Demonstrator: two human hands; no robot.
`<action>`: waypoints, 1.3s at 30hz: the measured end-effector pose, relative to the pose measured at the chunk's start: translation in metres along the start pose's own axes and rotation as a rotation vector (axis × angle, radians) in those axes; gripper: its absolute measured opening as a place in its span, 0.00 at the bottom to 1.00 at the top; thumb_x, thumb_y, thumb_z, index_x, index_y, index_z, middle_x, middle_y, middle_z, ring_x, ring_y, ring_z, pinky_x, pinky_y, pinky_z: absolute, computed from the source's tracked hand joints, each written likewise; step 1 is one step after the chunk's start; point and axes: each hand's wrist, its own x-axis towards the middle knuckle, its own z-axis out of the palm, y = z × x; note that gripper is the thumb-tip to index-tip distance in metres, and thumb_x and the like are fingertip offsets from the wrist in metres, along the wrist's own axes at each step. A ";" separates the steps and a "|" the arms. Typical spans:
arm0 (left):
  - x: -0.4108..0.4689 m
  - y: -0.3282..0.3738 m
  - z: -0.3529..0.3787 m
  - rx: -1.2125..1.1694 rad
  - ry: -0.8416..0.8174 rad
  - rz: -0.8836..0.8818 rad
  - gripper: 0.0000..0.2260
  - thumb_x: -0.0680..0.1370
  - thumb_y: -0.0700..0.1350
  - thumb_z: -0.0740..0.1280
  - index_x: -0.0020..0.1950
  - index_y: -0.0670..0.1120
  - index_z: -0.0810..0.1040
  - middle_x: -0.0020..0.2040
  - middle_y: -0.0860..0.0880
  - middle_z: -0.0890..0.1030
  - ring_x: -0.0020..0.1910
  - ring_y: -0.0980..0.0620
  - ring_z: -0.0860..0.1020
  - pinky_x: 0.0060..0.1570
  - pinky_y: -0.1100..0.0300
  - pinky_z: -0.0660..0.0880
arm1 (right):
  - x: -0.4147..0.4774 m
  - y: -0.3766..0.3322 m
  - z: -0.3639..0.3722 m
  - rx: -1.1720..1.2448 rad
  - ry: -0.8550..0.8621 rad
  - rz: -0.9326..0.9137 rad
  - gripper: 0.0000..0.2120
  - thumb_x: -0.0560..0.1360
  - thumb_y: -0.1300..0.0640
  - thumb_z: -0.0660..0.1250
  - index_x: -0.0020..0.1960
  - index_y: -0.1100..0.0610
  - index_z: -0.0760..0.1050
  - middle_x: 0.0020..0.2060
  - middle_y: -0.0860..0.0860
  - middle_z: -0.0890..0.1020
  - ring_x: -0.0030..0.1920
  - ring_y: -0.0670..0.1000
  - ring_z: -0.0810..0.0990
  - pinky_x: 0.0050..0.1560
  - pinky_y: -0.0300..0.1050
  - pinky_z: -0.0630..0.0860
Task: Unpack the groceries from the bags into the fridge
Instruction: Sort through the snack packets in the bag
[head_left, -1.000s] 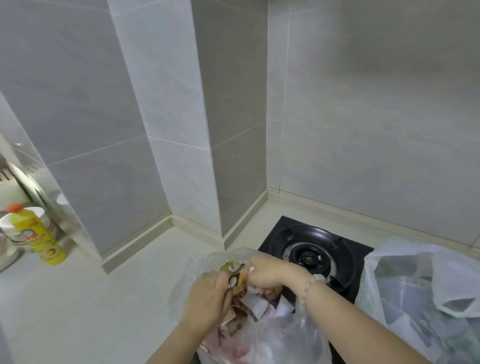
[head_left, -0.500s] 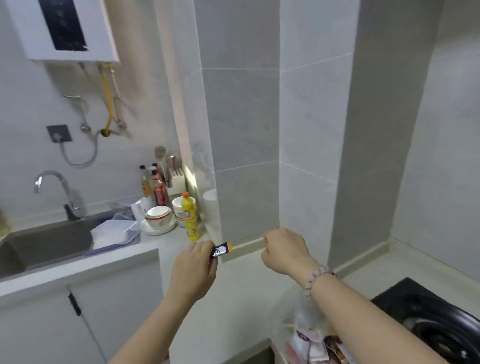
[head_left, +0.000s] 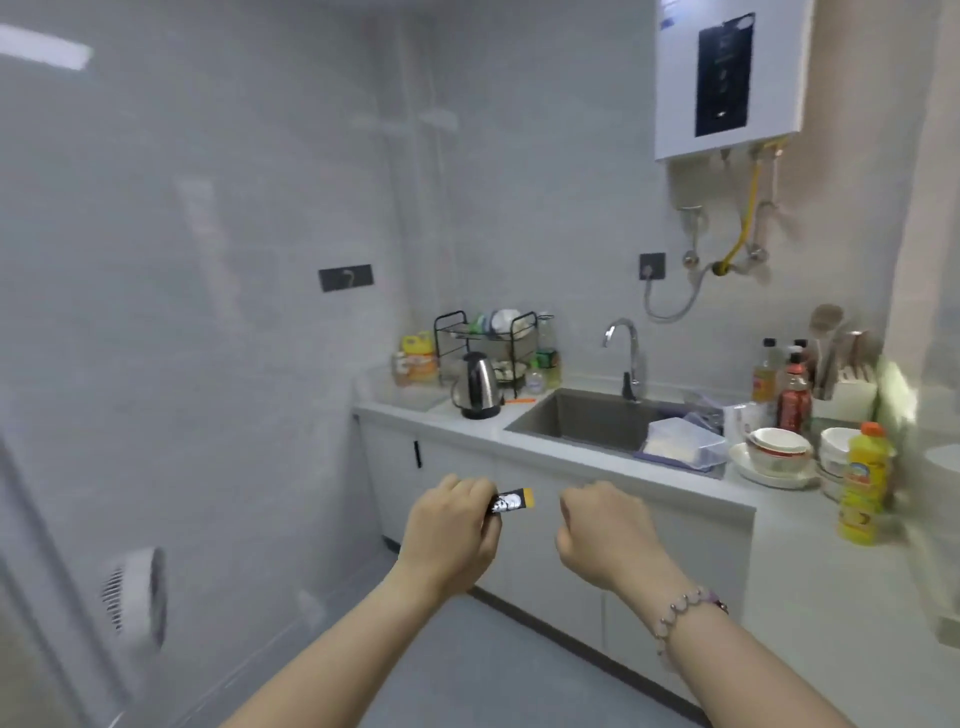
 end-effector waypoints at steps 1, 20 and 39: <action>-0.008 -0.020 -0.020 0.060 0.011 -0.056 0.07 0.67 0.46 0.56 0.32 0.47 0.70 0.26 0.54 0.71 0.26 0.52 0.69 0.25 0.65 0.51 | 0.011 -0.024 -0.001 0.023 0.020 -0.042 0.03 0.73 0.57 0.58 0.43 0.56 0.69 0.39 0.50 0.72 0.41 0.52 0.69 0.38 0.43 0.66; -0.161 -0.321 -0.315 0.463 0.175 -0.476 0.11 0.69 0.46 0.54 0.40 0.41 0.73 0.28 0.54 0.63 0.37 0.48 0.66 0.31 0.58 0.57 | 0.058 -0.470 -0.053 0.292 0.299 -0.674 0.08 0.72 0.59 0.60 0.48 0.59 0.75 0.42 0.52 0.78 0.42 0.55 0.74 0.36 0.42 0.65; -0.221 -0.484 -0.413 0.467 0.170 -0.598 0.06 0.79 0.44 0.57 0.45 0.46 0.72 0.39 0.49 0.76 0.39 0.46 0.73 0.36 0.56 0.68 | 0.092 -0.660 -0.037 -0.082 0.108 -0.806 0.06 0.73 0.60 0.59 0.38 0.57 0.65 0.33 0.49 0.66 0.40 0.53 0.70 0.29 0.40 0.60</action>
